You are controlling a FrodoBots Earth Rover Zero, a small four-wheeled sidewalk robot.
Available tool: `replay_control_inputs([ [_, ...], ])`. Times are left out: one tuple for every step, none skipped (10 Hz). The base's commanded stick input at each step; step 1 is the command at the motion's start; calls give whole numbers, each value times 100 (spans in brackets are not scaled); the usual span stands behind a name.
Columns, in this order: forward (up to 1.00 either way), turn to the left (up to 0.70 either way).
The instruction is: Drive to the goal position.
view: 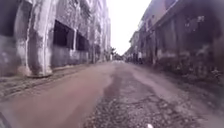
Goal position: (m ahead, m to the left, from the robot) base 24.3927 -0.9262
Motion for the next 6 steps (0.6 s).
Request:
replay_control_inputs([
  [70, 0],
  [70, 0],
  [70, 0],
  [70, 0],
  [70, 0],
  [70, 0],
])
